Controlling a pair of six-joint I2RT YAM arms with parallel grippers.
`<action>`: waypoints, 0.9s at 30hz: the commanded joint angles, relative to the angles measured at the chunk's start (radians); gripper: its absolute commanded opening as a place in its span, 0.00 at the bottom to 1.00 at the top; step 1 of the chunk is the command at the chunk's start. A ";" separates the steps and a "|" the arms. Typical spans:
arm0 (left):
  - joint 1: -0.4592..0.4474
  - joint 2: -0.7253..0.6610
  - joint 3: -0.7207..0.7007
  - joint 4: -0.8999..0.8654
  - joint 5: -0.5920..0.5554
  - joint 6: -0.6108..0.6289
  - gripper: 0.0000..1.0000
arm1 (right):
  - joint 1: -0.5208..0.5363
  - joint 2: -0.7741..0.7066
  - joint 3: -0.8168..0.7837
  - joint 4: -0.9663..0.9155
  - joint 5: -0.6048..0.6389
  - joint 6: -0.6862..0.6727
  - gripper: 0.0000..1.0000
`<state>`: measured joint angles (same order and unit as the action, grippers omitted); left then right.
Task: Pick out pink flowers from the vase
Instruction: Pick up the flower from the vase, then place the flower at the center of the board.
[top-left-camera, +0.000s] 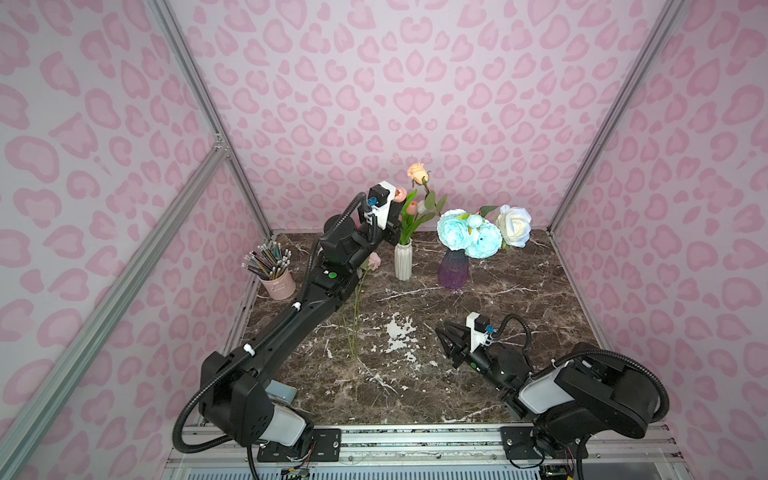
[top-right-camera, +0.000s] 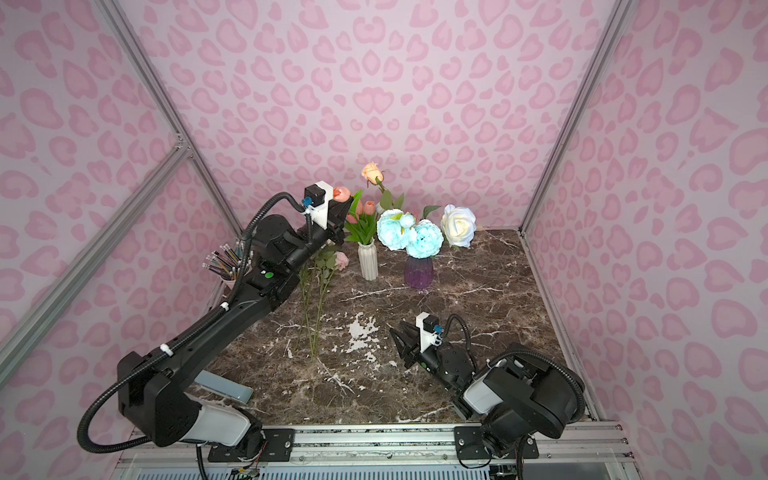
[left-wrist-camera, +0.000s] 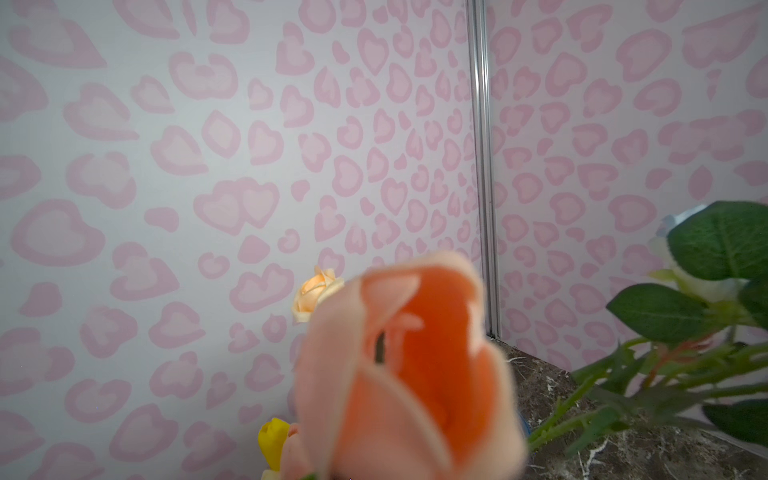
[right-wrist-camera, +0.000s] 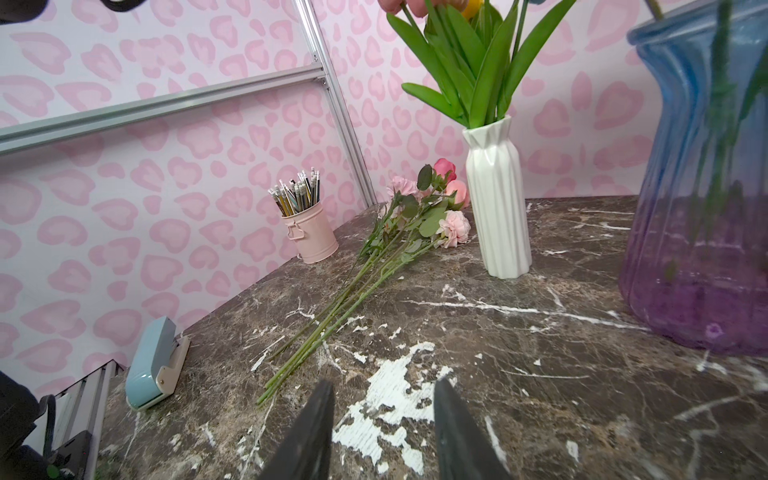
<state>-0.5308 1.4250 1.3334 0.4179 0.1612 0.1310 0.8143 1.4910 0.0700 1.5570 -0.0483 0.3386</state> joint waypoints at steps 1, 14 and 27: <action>-0.013 -0.081 0.013 -0.091 -0.008 0.020 0.05 | 0.029 -0.054 0.019 0.044 0.028 -0.051 0.41; -0.026 -0.518 -0.279 -0.180 -0.001 -0.134 0.02 | 0.161 -0.561 0.267 -0.756 0.060 -0.295 0.50; -0.077 -0.672 -0.568 -0.100 0.405 -0.393 0.02 | 0.220 -0.763 0.279 -1.004 -0.139 -0.587 0.57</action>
<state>-0.5991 0.7635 0.7815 0.2409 0.4271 -0.2020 1.0325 0.7479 0.3805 0.5564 -0.0982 -0.1757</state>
